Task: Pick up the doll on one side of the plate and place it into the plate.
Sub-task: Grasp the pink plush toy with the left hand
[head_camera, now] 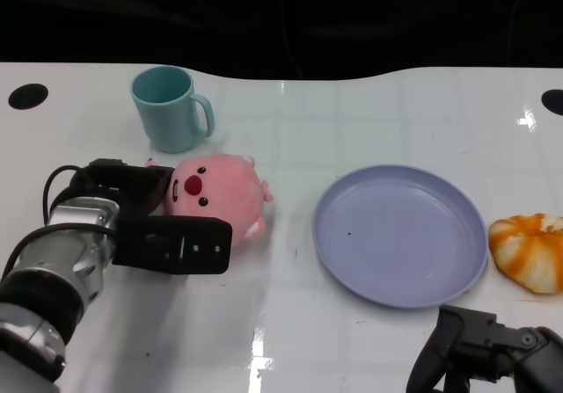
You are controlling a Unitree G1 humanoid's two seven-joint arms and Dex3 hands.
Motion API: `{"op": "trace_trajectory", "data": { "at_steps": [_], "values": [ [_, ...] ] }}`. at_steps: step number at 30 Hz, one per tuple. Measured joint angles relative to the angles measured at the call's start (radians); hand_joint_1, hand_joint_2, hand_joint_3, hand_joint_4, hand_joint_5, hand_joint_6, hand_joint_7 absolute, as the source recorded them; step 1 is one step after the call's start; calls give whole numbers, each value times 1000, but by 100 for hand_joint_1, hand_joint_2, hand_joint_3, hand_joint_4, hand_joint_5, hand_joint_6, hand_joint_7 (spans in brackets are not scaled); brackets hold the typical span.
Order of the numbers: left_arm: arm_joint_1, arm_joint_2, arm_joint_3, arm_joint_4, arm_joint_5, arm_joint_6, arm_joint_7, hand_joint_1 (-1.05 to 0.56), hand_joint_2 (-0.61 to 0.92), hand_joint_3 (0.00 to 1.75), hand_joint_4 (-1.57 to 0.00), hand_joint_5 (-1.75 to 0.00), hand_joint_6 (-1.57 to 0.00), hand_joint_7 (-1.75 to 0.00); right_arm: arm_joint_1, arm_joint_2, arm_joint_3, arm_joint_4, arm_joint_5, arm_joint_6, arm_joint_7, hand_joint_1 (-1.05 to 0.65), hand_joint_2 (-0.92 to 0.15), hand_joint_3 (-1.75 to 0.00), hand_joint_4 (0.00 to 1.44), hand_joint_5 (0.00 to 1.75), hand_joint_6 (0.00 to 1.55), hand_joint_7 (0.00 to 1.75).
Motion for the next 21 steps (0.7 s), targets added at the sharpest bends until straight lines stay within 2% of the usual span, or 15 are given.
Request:
{"op": "trace_trajectory", "data": {
  "at_steps": [2, 3, 4, 6, 8, 9, 10, 11, 12, 13, 16, 18, 19, 21],
  "values": [
    [-15, -10, 2, 40, -25, -19, 12, -50, 92, 5, -58, -15, -74, -7, -1, 0, 3, 0, -3, 0, 0, -13, -51, -114, 70, 168, 61, 137],
    [-20, -13, 7, 57, -36, -29, 21, -45, 92, 4, -74, -21, -87, -10, -1, 0, 5, 0, -5, -1, -1, -13, -50, -115, 69, 168, 61, 137],
    [-24, -15, 12, 73, -49, -41, 37, -40, 92, 3, -85, -39, -101, -7, -2, 0, 7, 1, -6, -1, -1, -13, -50, -115, 69, 168, 61, 137],
    [-31, -18, 15, 97, -68, -62, 64, -38, 92, 2, -80, -76, -111, -3, -3, 1, 12, 3, -6, -1, -1, -13, -50, -115, 68, 168, 61, 138],
    [-33, -18, 12, 108, -72, -85, 88, -34, 89, 1, -70, -132, -125, -10, -4, 2, 16, 8, -6, -1, -1, -12, -50, -115, 68, 168, 61, 138],
    [-33, -16, 11, 109, -73, -98, 99, -30, 90, 11, -68, -153, -120, -23, -4, 2, 17, 11, -6, -2, -2, -12, -50, -114, 68, 168, 61, 138],
    [-32, -14, 9, 110, -74, -113, 115, -25, 91, 21, -69, -166, -94, -86, -5, 2, 18, 14, -6, -4, -5, -12, -50, -114, 68, 168, 61, 138],
    [-28, -11, 8, 110, -75, -128, 135, -23, 92, 25, -71, -170, -79, -121, -7, 3, 19, 16, -6, -8, -7, -12, -50, -115, 69, 168, 61, 138],
    [-23, -8, 8, 110, -76, -143, 152, -21, 92, 28, -72, -172, -70, -143, -9, 3, 20, 16, -6, -9, -8, -11, -50, -115, 69, 168, 61, 138],
    [-17, -6, 8, 109, -76, -157, 175, -20, 92, 28, -72, -174, -65, -153, -11, 3, 20, 16, -6, -9, -8, -11, -50, -115, 68, 168, 61, 138],
    [2, -1, 13, 110, -89, -189, 244, -16, 91, 30, -80, -175, -62, -171, -15, 3, 20, 18, -6, -9, -9, -10, -50, -116, 68, 169, 61, 138],
    [20, 1, 25, 110, -107, -210, 306, -15, 88, 35, -84, -175, -64, -174, -24, 3, 20, 24, -6, -10, -9, -10, -49, -117, 69, 169, 61, 138],
    [30, 1, 31, 111, -112, -223, 337, -16, 78, 56, -88, -175, -66, -174, -28, 3, 20, 29, -6, -10, -10, -10, -49, -118, 69, 169, 61, 138],
    [44, 1, 47, 114, -126, -242, 379, -18, 66, 81, -91, -175, -68, -175, -35, 3, 20, 40, -6, -11, -10, -9, -48, -118, 68, 169, 61, 138]
  ]
}}
